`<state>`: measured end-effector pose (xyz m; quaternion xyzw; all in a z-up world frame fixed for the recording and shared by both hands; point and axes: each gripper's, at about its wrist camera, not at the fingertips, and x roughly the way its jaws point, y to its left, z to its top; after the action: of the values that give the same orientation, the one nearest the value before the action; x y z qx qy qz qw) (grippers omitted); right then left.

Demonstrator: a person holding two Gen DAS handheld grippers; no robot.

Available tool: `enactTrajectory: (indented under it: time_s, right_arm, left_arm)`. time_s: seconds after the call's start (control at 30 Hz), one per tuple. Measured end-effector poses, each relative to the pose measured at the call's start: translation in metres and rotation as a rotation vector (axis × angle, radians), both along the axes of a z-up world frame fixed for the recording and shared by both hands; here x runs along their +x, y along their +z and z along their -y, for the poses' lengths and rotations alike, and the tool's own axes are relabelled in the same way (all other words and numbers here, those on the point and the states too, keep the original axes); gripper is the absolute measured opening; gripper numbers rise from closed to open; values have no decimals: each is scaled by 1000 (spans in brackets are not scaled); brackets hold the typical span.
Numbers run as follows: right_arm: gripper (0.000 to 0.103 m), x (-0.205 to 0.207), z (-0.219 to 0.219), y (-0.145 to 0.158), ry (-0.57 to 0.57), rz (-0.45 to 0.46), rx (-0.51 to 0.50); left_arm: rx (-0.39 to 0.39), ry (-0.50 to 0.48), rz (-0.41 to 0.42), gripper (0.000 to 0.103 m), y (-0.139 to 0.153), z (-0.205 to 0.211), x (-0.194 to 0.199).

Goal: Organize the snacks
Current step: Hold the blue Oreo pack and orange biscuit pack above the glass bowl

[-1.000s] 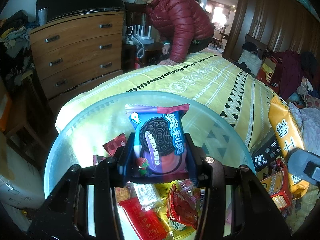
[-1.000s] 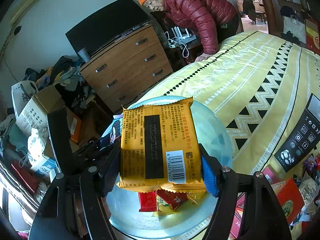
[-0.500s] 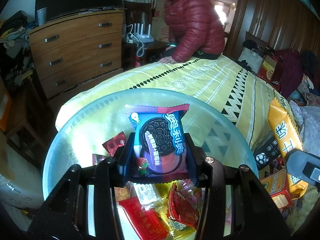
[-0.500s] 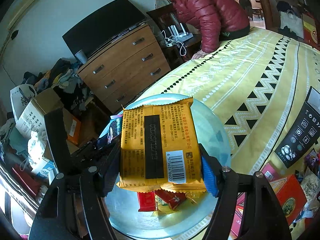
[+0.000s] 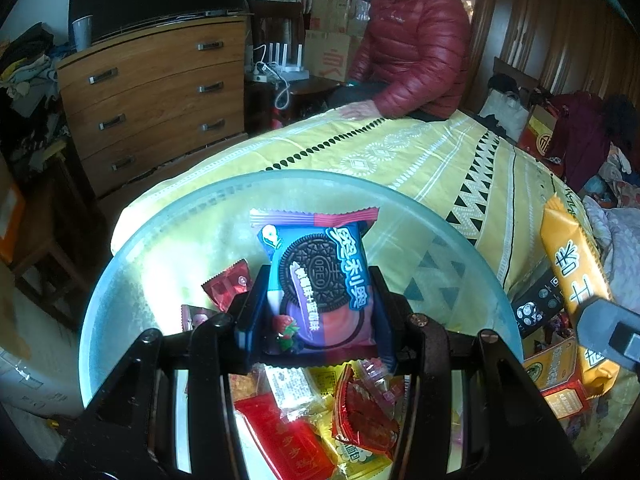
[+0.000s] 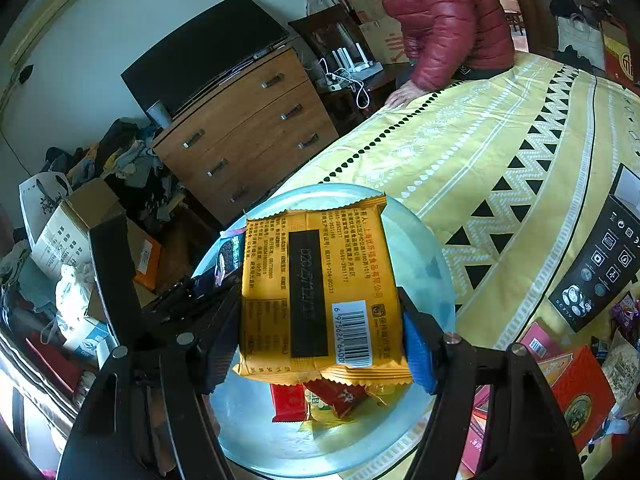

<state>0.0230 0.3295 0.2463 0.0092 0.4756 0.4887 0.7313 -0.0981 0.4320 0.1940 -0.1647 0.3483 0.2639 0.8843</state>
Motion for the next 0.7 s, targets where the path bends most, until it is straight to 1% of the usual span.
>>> enactTrajectory:
  time_s: [0.47, 0.7]
  right_arm:
    - [74, -1, -3, -1, 1, -6, -2]
    - [75, -3, -5, -5, 7, -18, -1]
  left_arm:
    - [-1, 16, -8, 46, 0, -2, -1]
    - [1, 39, -27, 46, -2, -5, -2]
